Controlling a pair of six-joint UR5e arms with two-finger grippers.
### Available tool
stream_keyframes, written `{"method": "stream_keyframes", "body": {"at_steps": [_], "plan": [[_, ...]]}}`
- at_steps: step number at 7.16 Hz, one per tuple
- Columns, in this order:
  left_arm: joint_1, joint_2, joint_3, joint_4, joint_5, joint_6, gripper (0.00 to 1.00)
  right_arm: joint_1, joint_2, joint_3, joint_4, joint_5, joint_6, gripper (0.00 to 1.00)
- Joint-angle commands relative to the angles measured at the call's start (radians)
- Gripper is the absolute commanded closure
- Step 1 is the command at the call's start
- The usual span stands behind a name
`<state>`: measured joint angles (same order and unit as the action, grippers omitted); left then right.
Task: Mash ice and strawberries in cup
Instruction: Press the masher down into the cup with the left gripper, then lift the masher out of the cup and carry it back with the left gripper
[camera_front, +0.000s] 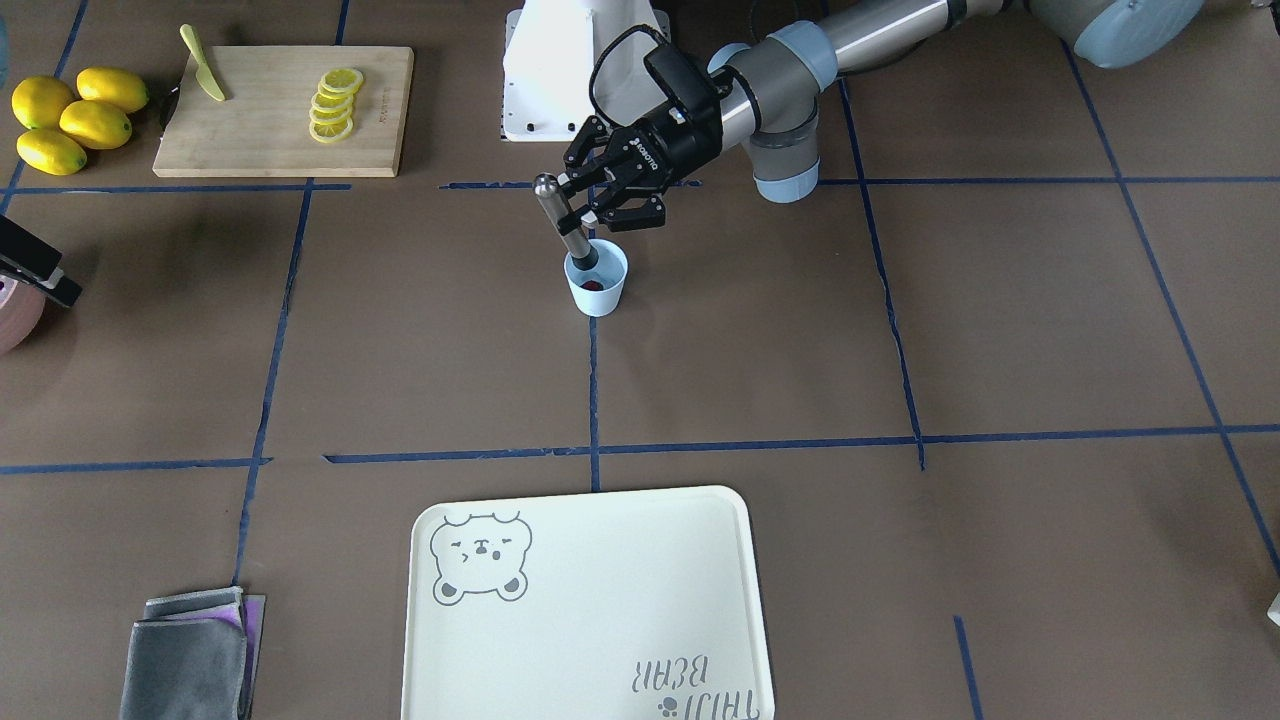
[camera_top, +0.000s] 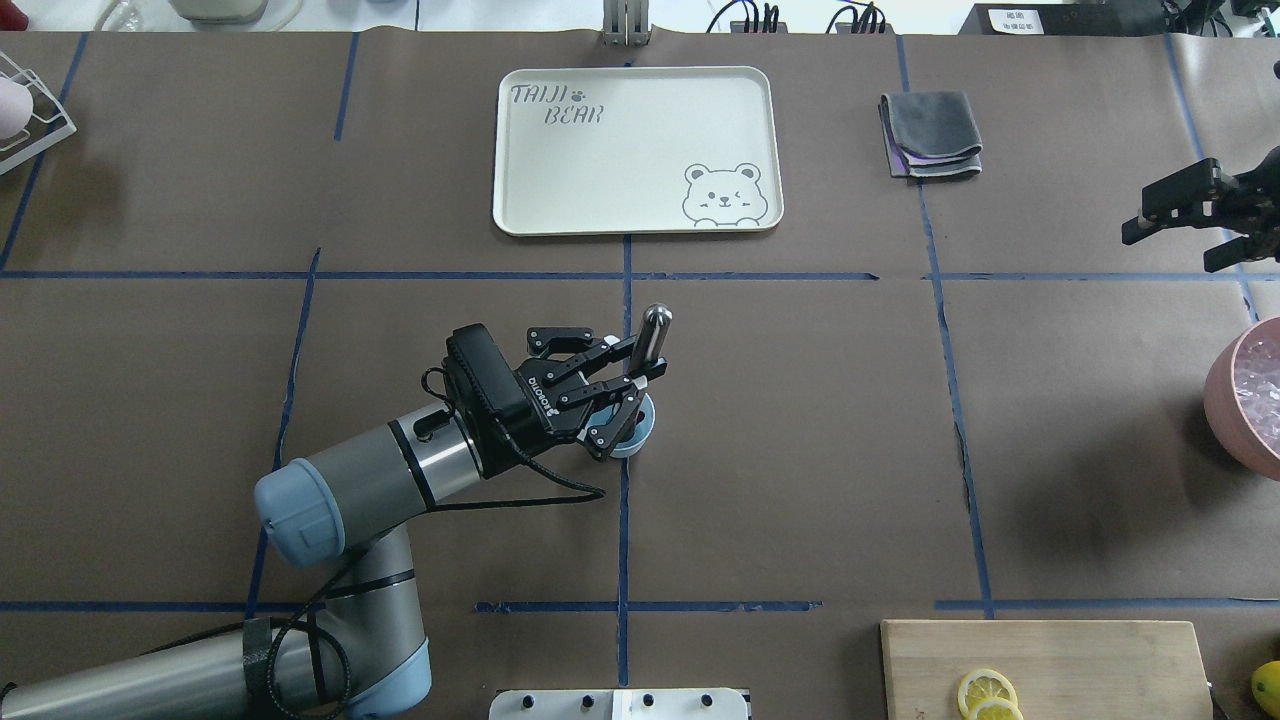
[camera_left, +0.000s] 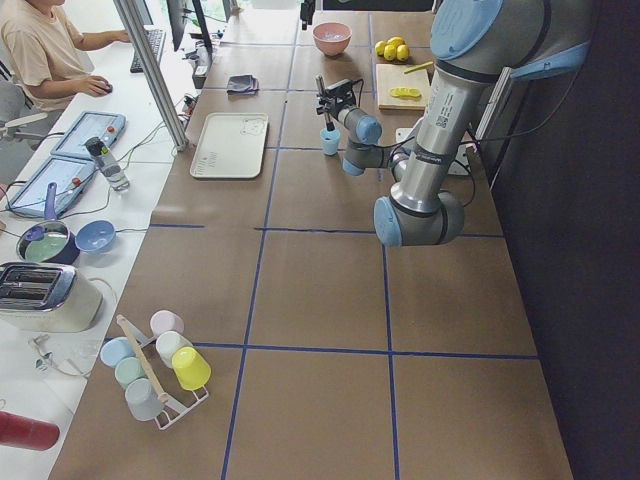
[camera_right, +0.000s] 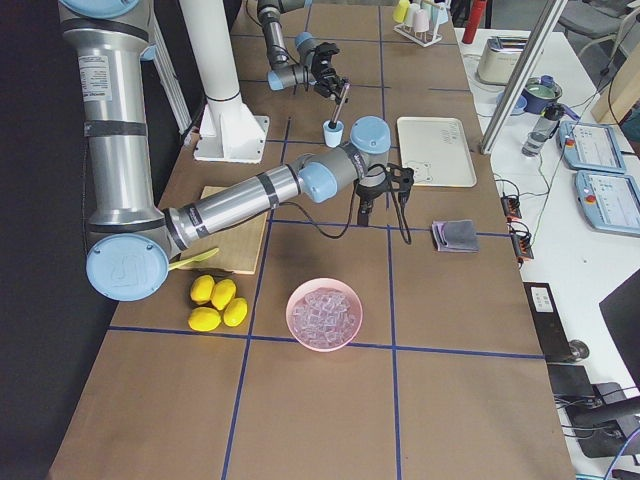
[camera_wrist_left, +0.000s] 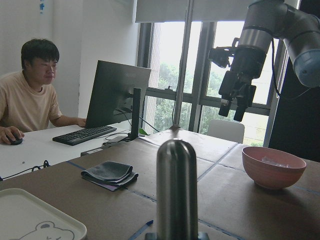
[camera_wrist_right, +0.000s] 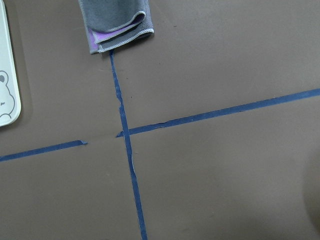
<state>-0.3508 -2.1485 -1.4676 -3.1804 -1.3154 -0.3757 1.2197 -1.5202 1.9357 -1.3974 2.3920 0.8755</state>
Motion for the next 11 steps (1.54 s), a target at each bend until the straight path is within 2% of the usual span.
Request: {"method": "stream_keyframes", "body": {"at_steps": [1, 2, 4, 6, 8, 9, 10, 11], "plan": [[-0.075, -0.004, -0.105, 0.270, -0.010, -0.002, 1.00, 0.000, 0.000, 0.000, 0.000, -0.001, 0.002, 0.00], [-0.108, -0.001, -0.169, 0.398, -0.022, -0.003, 1.00, 0.000, 0.002, -0.001, 0.000, -0.002, 0.002, 0.00], [-0.175, 0.025, -0.172, 0.509, -0.063, -0.015, 1.00, 0.000, 0.005, -0.001, 0.000, -0.004, 0.005, 0.00], [-0.276, 0.062, -0.174, 0.655, -0.163, -0.041, 1.00, 0.000, 0.003, -0.004, 0.000, -0.005, 0.008, 0.00], [-0.368, 0.183, -0.175, 0.708, -0.211, -0.049, 1.00, 0.000, 0.002, 0.000, 0.000, -0.005, 0.008, 0.00], [-0.445, 0.265, -0.174, 0.720, -0.345, -0.107, 1.00, 0.000, 0.000, -0.001, 0.000, -0.007, 0.008, 0.00], [-0.533, 0.306, -0.171, 0.765, -0.504, -0.232, 1.00, 0.000, 0.002, -0.001, 0.000, -0.005, 0.008, 0.00], [-0.635, 0.367, -0.169, 0.842, -0.691, -0.235, 1.00, 0.000, 0.002, -0.001, 0.000, -0.007, 0.008, 0.00]]}}
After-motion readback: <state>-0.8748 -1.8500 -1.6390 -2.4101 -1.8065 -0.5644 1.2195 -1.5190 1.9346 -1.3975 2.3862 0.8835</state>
